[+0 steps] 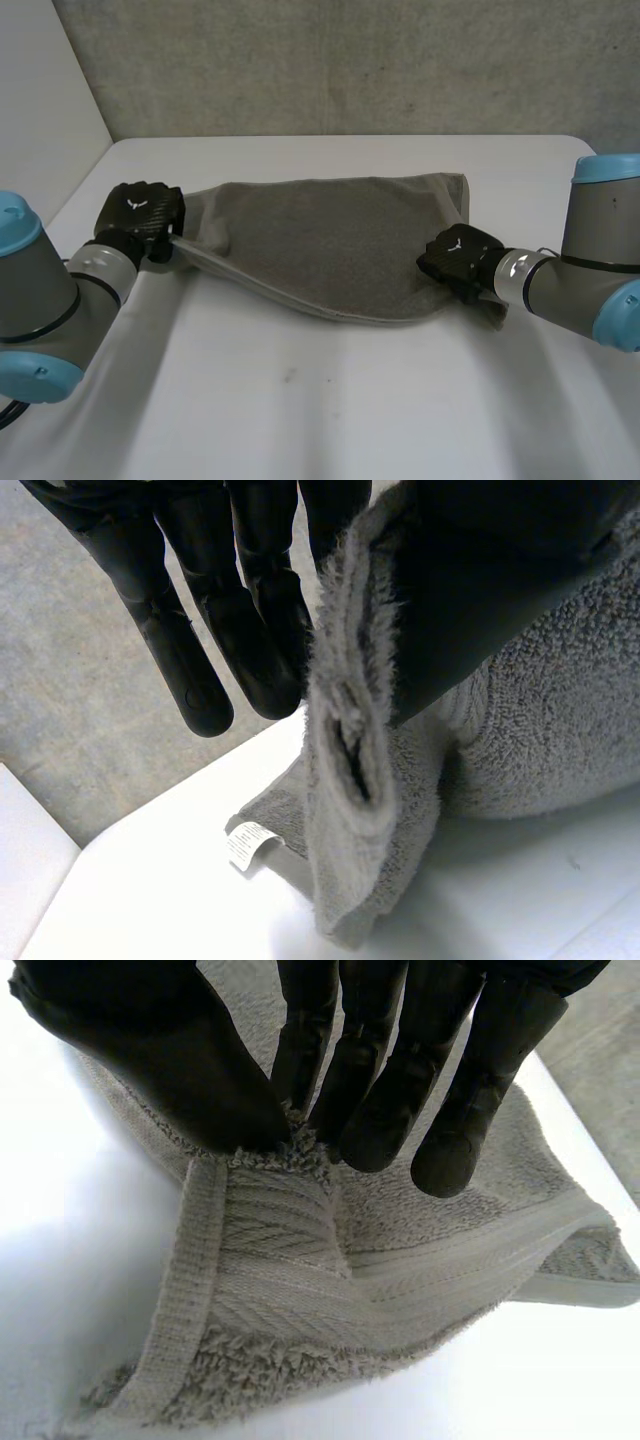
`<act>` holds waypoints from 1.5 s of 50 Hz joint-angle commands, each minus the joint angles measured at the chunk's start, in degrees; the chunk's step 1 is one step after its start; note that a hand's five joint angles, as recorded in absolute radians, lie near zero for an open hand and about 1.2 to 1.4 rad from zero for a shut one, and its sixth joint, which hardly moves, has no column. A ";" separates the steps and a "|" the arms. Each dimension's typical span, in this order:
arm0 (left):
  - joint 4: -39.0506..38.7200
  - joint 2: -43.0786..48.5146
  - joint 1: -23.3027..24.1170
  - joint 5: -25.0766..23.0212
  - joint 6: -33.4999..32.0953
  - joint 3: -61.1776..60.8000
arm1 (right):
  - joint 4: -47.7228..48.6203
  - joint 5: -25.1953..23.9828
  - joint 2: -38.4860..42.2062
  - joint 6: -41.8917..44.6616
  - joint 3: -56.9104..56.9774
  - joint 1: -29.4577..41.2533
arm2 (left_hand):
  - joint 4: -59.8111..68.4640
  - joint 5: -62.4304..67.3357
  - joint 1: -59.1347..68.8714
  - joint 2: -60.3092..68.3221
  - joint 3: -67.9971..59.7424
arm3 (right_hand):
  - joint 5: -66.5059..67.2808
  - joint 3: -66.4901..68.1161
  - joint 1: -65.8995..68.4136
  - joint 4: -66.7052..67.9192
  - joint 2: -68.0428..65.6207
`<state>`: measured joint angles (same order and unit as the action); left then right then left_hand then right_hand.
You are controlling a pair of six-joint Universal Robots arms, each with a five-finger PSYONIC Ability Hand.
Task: Fold the towel.
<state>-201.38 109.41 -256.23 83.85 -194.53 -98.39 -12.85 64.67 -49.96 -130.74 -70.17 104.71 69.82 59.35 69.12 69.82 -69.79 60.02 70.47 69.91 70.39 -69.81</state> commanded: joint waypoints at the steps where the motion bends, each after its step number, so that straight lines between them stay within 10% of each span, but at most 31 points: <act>1: 0.19 -0.78 -0.14 0.00 0.20 0.22 | 4.75 0.10 -4.78 -10.75 -3.73 -1.17 | 10.18 10.65 10.88 10.18 -10.21 | -44.91 -45.36 -44.81 -45.28 44.70; 25: 0.19 -0.78 -0.23 -0.18 0.46 -0.31 | 21.81 1.07 -19.65 -26.76 -31.52 -10.76 | 10.18 10.65 10.88 10.18 -10.21 | -58.93 -59.38 -58.82 -59.30 58.72; 51: 0.37 -1.04 -0.58 -0.09 0.11 -1.45 | 31.22 7.04 -17.54 -29.66 -26.16 -10.41 | 10.18 10.65 10.88 10.18 -10.21 | 9.98 9.53 10.09 9.61 -10.19; 66: 6.96 -16.95 -0.85 -0.18 -1.03 -9.63 | 11.44 1.77 -37.14 3.21 -25.37 -13.92 | 10.18 10.65 10.88 10.18 -10.21 | 9.98 9.53 10.09 9.61 -10.19; 75: 13.81 -31.61 -0.85 -0.36 -12.96 -18.32 | -9.54 0.11 -44.42 14.63 -25.28 -17.25 | 10.18 10.65 10.88 10.18 -10.21 | 9.98 9.53 10.09 9.61 -10.19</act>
<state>-191.66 86.57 -257.10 83.53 -199.75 -111.64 -10.18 65.92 -89.90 -121.23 -95.52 90.07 69.82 59.35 69.12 69.82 -69.79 66.86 76.70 76.76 76.90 -76.38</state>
